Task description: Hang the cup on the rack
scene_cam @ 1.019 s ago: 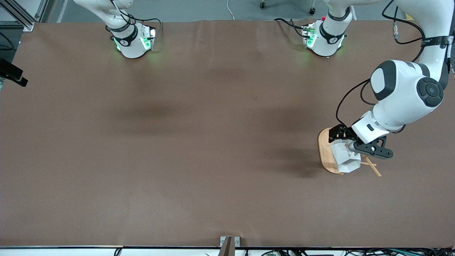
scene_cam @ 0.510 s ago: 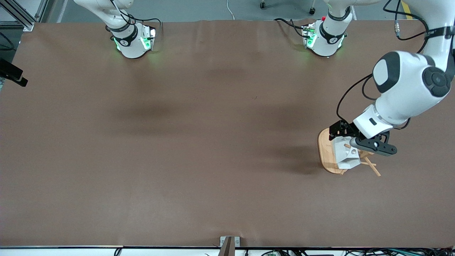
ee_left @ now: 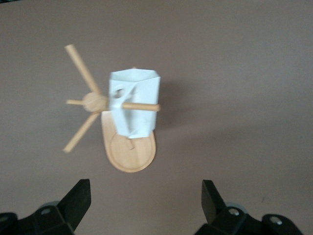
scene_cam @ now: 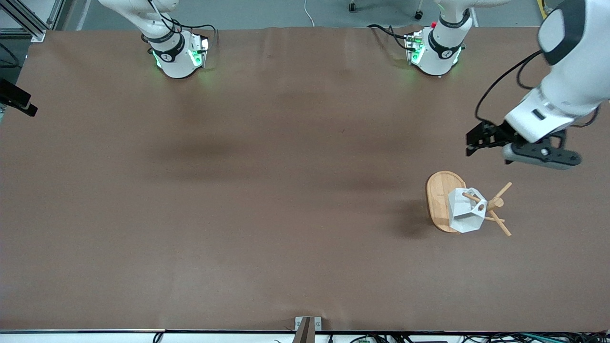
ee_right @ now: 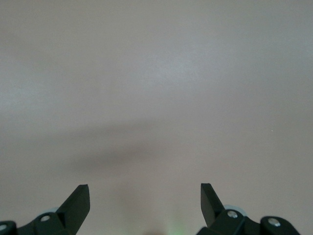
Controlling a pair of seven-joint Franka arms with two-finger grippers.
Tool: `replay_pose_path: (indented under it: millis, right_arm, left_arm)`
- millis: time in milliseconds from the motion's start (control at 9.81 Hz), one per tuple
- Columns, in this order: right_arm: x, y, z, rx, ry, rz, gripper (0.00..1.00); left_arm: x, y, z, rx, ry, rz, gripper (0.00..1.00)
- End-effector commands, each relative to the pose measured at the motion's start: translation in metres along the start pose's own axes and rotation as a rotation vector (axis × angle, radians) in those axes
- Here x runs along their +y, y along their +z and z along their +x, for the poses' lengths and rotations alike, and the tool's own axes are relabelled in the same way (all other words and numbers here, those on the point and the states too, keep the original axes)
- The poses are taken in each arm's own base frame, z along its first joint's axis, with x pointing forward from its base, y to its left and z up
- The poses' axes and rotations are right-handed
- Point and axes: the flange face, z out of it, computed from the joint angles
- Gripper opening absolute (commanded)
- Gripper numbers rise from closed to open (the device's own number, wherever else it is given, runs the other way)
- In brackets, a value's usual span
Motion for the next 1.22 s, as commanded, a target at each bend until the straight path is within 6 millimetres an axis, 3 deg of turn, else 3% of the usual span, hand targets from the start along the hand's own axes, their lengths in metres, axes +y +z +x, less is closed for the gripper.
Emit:
replay_pose_path:
  millis: [0,408,1121]
  right_arm:
    - [0.005,-0.001,-0.001,0.007,0.009,0.032,1.0]
    - [0.005,-0.001,-0.001,0.008,0.009,0.033,1.0]
    - [0.005,-0.001,-0.001,0.008,0.01,0.033,1.0]
  left_arm:
    - [0.005,-0.022,-0.011,-0.07,0.009,0.011,1.0]
    - [-0.002,-0.06,-0.03,-0.128,-0.048,0.021,1.0]
    - [-0.008,-0.071,-0.035,-0.15,-0.05,0.087,1.0]
